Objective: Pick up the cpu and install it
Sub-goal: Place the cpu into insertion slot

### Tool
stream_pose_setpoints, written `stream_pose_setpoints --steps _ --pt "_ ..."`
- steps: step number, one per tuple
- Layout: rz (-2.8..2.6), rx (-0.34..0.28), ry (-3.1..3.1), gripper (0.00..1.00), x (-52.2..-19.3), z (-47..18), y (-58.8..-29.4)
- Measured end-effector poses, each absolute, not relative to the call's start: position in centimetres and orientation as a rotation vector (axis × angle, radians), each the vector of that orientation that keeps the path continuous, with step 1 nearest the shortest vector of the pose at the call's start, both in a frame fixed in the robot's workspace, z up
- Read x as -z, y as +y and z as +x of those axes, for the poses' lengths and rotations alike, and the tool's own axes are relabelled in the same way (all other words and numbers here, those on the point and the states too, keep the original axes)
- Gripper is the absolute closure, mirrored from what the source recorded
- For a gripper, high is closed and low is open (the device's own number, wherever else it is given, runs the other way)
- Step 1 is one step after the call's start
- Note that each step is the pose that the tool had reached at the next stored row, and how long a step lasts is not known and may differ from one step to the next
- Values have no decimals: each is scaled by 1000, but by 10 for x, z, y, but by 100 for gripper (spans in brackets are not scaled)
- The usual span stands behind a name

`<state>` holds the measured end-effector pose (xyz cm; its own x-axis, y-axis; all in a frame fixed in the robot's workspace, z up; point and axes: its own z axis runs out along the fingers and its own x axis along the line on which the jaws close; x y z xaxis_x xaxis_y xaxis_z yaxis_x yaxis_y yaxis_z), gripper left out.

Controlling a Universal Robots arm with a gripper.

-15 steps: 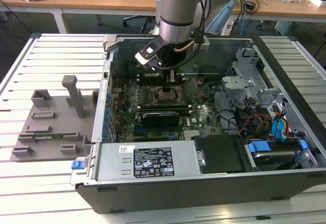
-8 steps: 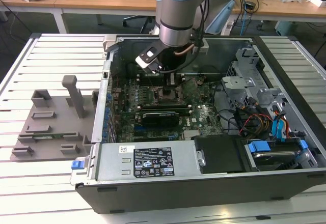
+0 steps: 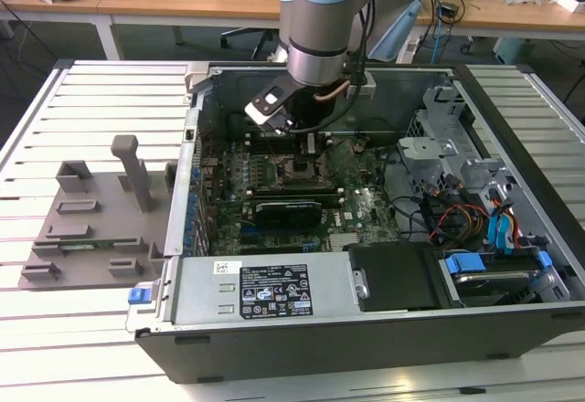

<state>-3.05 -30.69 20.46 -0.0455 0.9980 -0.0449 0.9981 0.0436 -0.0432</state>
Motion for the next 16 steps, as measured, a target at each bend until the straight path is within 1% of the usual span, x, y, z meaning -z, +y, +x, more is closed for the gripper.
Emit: stream_pose_setpoints --steps 7,16 --pt "2169 96 2268 89 -206 -28 -307" --pt "2169 97 2268 89 -222 -28 -307"
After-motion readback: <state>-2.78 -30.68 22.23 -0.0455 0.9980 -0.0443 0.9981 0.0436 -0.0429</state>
